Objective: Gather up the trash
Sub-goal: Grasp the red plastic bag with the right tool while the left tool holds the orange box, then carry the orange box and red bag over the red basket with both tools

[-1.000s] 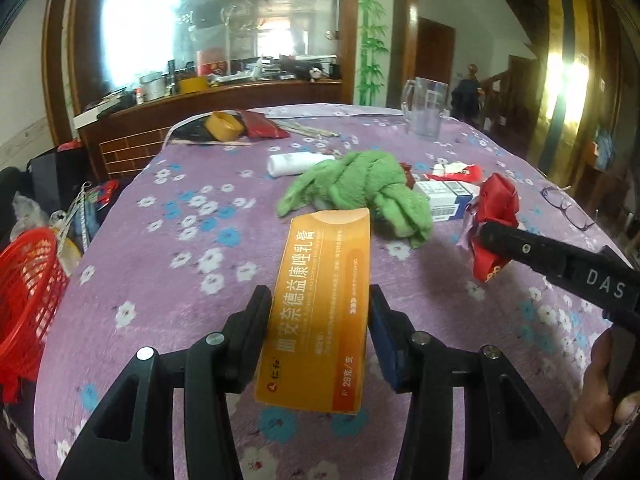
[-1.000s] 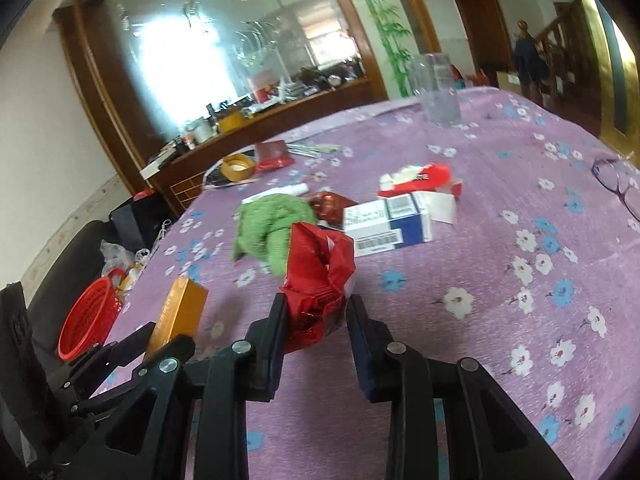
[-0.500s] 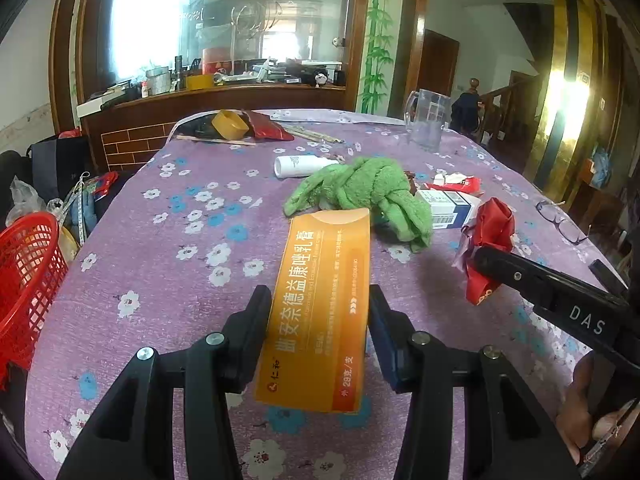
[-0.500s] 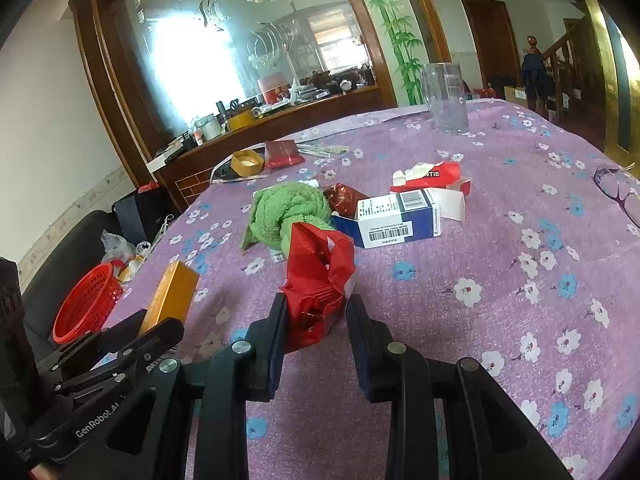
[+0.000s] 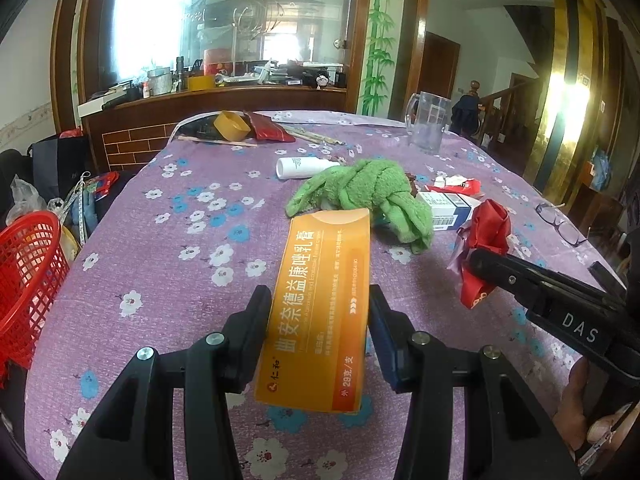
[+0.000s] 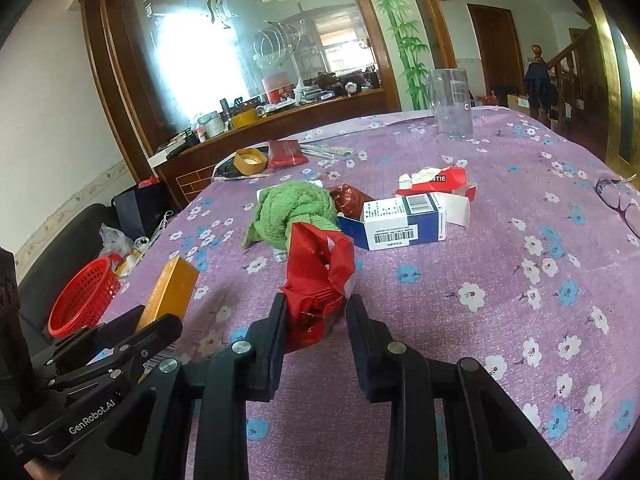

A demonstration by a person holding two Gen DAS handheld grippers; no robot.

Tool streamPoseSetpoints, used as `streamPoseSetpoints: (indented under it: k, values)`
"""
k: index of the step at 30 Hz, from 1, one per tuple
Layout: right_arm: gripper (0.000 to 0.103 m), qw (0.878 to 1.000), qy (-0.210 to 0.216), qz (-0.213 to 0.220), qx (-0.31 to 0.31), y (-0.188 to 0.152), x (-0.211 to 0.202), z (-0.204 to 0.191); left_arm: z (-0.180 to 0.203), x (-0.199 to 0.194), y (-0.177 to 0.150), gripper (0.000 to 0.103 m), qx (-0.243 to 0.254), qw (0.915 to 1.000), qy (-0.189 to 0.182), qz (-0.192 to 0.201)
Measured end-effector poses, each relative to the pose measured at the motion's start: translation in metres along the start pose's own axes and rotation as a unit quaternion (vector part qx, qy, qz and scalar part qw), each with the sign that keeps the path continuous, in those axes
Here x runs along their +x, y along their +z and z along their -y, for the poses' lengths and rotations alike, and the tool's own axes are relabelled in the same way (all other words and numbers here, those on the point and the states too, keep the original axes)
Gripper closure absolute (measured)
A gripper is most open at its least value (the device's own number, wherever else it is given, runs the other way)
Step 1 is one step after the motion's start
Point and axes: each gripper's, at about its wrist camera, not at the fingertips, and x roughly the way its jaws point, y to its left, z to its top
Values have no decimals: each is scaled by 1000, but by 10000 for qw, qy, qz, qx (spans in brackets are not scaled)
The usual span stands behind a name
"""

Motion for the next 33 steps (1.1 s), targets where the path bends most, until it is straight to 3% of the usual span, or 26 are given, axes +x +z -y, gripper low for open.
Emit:
streamPoseSetpoints:
  k: [33]
  values:
    - [71, 9994, -121, -2, 327, -2, -14, 6, -8, -26, 1, 56, 11, 9997, 45, 240]
